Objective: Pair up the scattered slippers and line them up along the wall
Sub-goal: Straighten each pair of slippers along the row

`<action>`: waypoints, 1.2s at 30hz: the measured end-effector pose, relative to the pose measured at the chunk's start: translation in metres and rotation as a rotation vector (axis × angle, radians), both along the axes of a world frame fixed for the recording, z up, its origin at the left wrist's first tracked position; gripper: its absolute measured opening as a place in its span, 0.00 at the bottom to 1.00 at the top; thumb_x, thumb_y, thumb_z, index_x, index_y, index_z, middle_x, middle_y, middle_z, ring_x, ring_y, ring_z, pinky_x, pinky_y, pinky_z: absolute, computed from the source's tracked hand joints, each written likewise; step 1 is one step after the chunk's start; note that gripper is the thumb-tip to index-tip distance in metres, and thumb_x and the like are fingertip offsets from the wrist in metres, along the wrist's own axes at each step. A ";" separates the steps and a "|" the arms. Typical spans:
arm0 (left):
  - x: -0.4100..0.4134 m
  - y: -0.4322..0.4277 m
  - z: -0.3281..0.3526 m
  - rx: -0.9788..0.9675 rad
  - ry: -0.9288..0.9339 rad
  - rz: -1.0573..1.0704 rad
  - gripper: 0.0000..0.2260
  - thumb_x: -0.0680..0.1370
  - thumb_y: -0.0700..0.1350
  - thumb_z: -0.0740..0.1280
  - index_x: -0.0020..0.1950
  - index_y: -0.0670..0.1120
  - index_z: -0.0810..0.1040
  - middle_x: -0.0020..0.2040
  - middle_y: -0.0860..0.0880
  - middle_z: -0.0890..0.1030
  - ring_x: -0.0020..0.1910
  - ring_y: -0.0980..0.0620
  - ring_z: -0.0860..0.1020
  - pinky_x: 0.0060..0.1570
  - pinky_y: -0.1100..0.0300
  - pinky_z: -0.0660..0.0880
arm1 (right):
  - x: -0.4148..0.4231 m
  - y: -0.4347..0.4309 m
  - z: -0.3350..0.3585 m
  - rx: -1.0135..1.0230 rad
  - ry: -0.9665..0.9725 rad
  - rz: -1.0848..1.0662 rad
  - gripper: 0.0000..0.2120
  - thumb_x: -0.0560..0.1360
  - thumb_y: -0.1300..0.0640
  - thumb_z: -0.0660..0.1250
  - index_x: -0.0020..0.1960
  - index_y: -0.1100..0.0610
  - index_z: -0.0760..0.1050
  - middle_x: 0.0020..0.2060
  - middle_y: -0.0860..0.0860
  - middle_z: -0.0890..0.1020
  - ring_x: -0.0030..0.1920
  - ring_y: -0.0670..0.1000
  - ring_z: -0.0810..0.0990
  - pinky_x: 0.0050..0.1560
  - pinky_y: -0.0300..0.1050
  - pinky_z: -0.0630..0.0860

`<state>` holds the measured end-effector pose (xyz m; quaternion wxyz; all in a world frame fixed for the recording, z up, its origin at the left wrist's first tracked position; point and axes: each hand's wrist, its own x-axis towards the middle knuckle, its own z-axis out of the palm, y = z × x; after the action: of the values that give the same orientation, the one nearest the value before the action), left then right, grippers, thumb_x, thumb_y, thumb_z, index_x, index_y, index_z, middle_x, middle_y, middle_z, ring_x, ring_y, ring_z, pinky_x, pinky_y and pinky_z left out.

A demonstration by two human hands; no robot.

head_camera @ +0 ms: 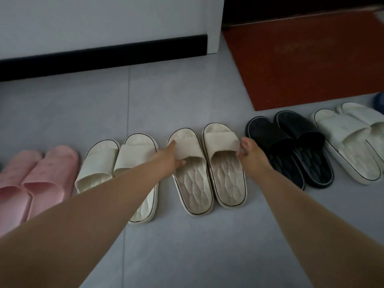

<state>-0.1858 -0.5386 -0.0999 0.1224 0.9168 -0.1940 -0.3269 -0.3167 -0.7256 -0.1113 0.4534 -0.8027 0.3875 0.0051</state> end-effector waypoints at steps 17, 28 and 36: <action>-0.001 -0.057 0.022 -0.190 -0.144 -0.156 0.36 0.69 0.57 0.70 0.72 0.50 0.59 0.69 0.41 0.67 0.67 0.39 0.66 0.66 0.49 0.63 | -0.040 -0.016 0.011 0.153 0.047 -0.040 0.30 0.76 0.64 0.60 0.73 0.49 0.55 0.71 0.51 0.65 0.61 0.51 0.72 0.53 0.37 0.70; -0.052 -0.141 0.029 -0.589 0.132 -0.245 0.31 0.71 0.46 0.71 0.70 0.48 0.63 0.67 0.47 0.72 0.62 0.52 0.70 0.57 0.63 0.64 | -0.148 -0.168 0.156 -0.385 0.855 0.700 0.28 0.74 0.53 0.65 0.70 0.43 0.58 0.56 0.39 0.70 0.56 0.43 0.73 0.54 0.32 0.69; -0.058 -0.203 0.037 -0.555 0.078 -0.036 0.34 0.67 0.47 0.74 0.70 0.50 0.63 0.66 0.50 0.72 0.61 0.51 0.71 0.59 0.62 0.65 | -0.094 -0.226 0.063 -0.157 0.247 0.584 0.38 0.71 0.53 0.71 0.74 0.48 0.54 0.71 0.51 0.65 0.70 0.52 0.66 0.69 0.48 0.65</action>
<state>-0.2434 -0.7420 -0.0632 0.3702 0.8315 -0.2874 -0.2983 -0.4106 -0.9512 -0.0481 0.3191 -0.9057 0.1922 0.2025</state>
